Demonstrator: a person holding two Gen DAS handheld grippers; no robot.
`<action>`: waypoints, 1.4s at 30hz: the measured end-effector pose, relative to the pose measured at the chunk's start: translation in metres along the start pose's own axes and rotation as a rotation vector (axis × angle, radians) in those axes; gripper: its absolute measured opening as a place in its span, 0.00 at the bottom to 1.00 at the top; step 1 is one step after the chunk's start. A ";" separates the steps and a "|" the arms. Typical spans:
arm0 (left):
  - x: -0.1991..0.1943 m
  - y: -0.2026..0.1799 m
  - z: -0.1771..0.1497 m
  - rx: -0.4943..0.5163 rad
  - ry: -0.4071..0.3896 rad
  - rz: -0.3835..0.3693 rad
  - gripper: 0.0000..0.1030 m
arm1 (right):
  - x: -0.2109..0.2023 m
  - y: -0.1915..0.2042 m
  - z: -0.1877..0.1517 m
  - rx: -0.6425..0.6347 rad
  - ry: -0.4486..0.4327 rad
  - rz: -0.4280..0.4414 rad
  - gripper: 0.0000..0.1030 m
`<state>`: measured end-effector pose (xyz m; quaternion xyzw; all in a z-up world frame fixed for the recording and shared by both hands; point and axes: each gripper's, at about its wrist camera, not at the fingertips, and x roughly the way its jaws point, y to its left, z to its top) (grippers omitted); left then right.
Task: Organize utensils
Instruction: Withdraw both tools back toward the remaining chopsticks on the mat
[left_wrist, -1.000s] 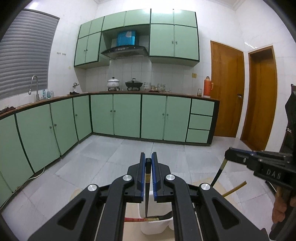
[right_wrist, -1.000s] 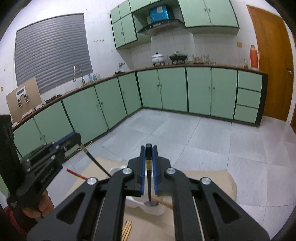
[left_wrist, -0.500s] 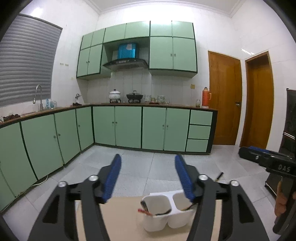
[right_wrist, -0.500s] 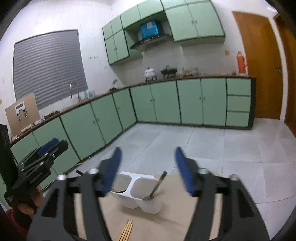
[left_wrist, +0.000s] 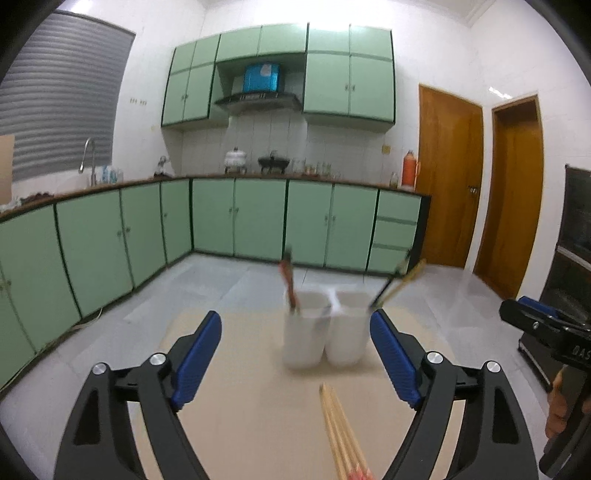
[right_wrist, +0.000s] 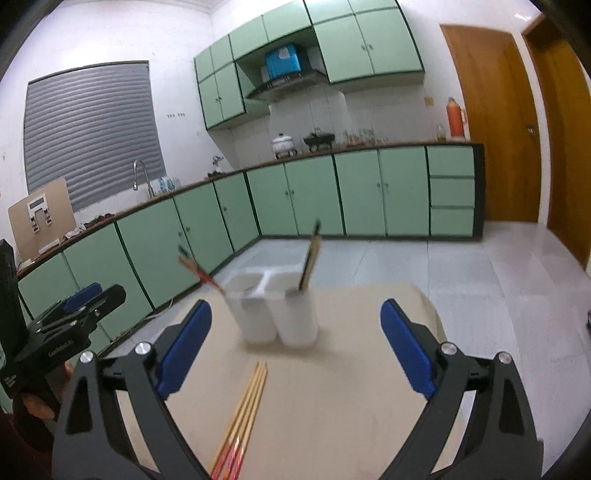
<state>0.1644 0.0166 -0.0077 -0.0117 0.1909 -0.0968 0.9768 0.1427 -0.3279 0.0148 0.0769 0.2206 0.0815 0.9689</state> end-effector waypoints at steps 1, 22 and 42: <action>-0.001 0.001 -0.007 0.001 0.018 0.005 0.79 | -0.002 0.000 -0.012 0.010 0.019 -0.005 0.87; -0.005 0.004 -0.143 0.014 0.361 0.033 0.68 | 0.001 0.054 -0.154 -0.008 0.275 0.009 0.73; -0.004 0.013 -0.159 -0.026 0.391 0.025 0.58 | 0.022 0.088 -0.180 -0.098 0.288 -0.050 0.35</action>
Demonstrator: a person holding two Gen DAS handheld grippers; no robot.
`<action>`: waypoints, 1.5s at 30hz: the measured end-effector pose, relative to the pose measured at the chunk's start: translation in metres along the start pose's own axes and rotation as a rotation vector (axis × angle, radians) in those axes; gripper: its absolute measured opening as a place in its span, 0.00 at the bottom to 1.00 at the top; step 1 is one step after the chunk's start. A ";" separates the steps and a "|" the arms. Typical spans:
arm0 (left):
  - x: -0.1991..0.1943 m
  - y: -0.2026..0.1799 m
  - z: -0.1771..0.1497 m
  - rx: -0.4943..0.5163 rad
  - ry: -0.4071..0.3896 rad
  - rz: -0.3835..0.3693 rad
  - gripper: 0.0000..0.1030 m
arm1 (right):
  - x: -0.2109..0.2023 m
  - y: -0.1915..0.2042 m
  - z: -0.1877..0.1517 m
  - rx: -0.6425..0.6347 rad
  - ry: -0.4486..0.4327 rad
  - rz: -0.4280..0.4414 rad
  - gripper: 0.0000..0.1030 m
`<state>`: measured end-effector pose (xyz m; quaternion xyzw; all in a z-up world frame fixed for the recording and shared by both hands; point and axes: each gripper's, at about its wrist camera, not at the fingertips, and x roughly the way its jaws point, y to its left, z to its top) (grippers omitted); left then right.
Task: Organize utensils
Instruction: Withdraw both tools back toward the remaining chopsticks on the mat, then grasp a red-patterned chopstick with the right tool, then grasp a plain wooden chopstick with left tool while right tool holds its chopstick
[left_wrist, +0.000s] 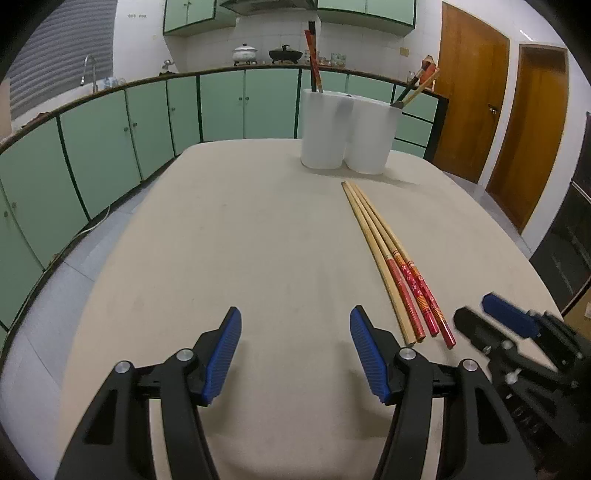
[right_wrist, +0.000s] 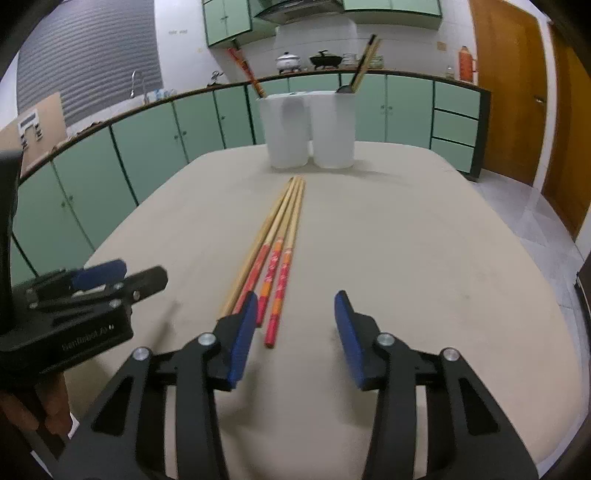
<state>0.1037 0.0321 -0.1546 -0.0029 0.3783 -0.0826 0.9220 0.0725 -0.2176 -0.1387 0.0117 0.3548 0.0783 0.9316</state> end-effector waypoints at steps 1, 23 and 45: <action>0.000 0.000 0.000 -0.003 -0.001 -0.002 0.58 | 0.002 0.001 0.000 -0.003 0.009 0.004 0.32; -0.001 -0.014 -0.006 -0.010 0.003 -0.050 0.58 | 0.010 -0.016 0.002 0.048 0.079 0.019 0.05; 0.017 -0.046 -0.013 0.020 0.037 -0.058 0.52 | 0.003 -0.046 0.003 0.072 0.058 -0.032 0.05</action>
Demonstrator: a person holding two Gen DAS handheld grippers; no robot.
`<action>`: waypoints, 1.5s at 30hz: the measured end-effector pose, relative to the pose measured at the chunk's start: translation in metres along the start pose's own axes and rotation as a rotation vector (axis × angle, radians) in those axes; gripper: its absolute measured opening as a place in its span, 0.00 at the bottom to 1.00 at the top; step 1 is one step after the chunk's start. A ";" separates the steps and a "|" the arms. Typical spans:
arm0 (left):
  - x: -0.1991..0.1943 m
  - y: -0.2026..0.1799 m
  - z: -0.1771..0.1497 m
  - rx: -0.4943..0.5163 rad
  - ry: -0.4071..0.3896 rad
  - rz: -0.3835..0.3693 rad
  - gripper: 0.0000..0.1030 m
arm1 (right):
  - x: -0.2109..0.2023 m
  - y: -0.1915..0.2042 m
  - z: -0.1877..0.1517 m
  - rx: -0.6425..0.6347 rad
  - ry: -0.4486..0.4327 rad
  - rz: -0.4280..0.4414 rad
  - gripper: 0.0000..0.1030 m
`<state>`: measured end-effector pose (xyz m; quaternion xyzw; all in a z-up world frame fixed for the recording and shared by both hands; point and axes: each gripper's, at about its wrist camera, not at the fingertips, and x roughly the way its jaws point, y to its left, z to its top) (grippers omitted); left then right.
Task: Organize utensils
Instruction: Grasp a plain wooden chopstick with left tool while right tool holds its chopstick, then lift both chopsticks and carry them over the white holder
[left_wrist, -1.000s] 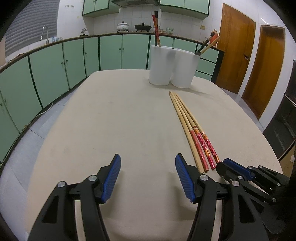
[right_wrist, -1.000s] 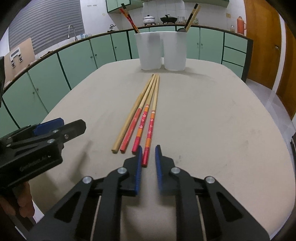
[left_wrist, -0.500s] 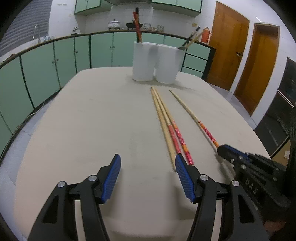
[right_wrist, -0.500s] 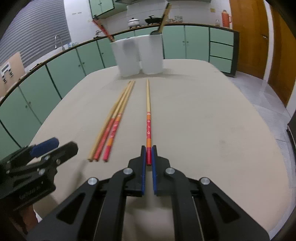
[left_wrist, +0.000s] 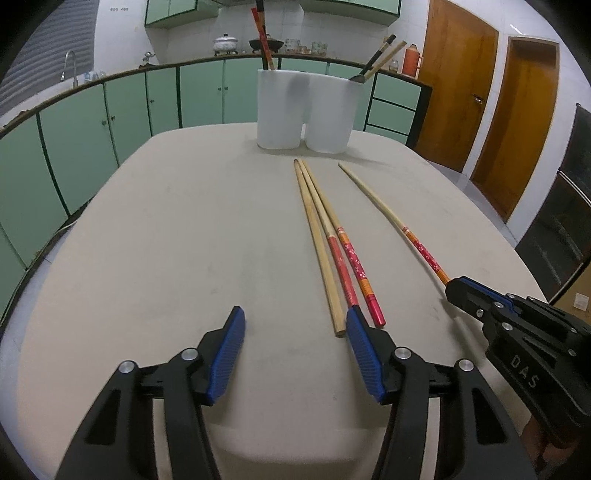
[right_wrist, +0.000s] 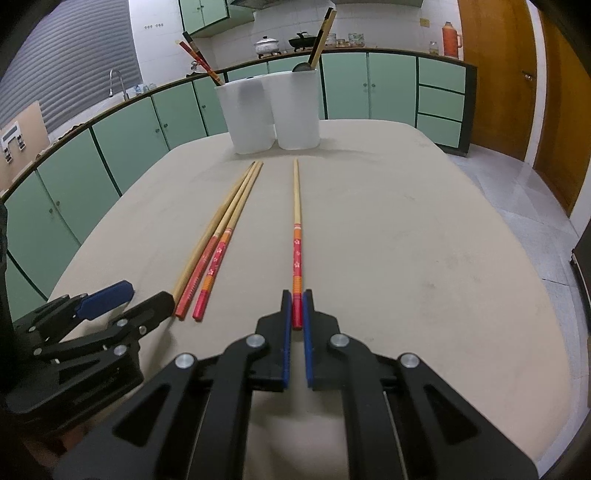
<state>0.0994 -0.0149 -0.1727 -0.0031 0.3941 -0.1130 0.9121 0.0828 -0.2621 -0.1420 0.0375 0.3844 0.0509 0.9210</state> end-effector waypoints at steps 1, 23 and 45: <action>0.000 -0.001 0.000 -0.001 -0.005 0.003 0.49 | 0.000 0.000 0.000 -0.002 0.002 0.002 0.05; 0.008 -0.009 0.004 -0.018 -0.006 -0.020 0.06 | 0.006 0.002 -0.001 -0.036 0.052 0.025 0.05; -0.060 -0.006 0.052 0.016 -0.182 0.012 0.06 | -0.057 0.000 0.043 -0.042 -0.154 0.048 0.05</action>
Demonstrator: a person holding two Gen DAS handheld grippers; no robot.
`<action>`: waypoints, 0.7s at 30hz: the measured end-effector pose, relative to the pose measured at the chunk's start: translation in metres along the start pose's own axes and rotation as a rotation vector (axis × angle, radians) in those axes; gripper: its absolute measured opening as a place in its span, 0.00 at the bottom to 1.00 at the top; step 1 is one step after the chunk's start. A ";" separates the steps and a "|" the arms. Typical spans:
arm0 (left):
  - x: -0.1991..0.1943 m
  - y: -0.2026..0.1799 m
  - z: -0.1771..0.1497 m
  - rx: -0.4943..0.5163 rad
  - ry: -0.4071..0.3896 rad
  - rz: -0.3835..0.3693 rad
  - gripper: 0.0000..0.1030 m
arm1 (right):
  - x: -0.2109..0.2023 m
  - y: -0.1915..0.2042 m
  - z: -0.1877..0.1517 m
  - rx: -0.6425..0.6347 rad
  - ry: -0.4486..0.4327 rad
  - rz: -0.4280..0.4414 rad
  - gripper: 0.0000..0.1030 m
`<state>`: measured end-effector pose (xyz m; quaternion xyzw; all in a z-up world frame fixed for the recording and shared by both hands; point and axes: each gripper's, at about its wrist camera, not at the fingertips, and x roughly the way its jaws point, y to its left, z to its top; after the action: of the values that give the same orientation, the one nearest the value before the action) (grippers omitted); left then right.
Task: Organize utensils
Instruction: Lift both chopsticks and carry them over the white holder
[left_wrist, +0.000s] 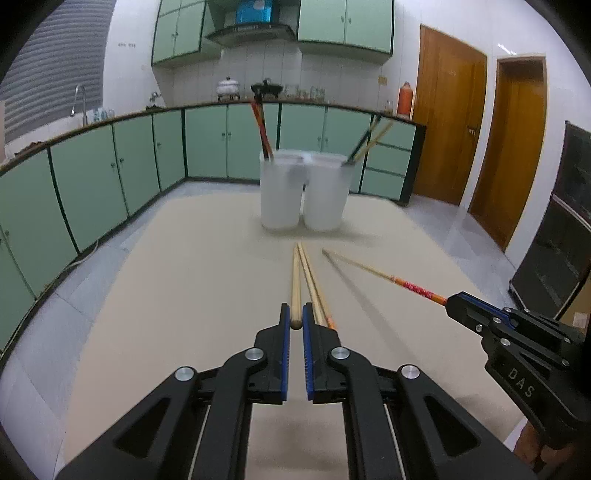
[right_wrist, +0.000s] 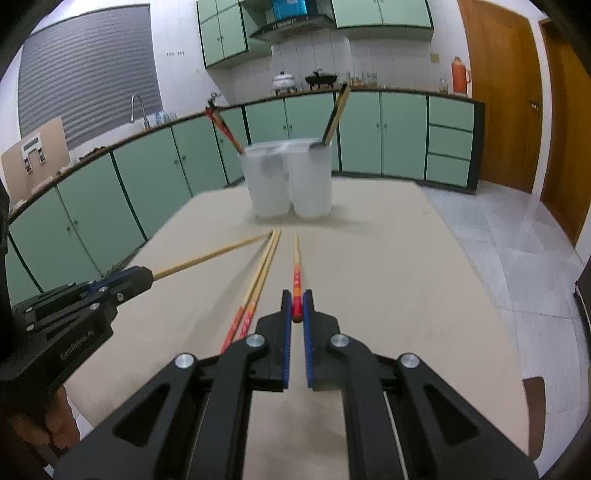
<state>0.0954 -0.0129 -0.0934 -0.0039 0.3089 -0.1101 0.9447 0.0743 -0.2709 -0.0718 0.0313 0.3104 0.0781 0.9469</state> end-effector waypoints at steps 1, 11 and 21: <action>-0.003 0.000 0.005 0.002 -0.015 -0.001 0.06 | -0.002 0.000 0.004 -0.003 -0.011 -0.001 0.05; -0.024 -0.005 0.041 0.032 -0.129 -0.018 0.06 | -0.020 -0.004 0.045 -0.020 -0.104 0.015 0.05; -0.034 -0.006 0.076 0.050 -0.199 -0.050 0.06 | -0.031 -0.008 0.092 -0.017 -0.133 0.077 0.05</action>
<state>0.1116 -0.0164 -0.0118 0.0012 0.2106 -0.1402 0.9675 0.1050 -0.2847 0.0198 0.0402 0.2449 0.1151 0.9618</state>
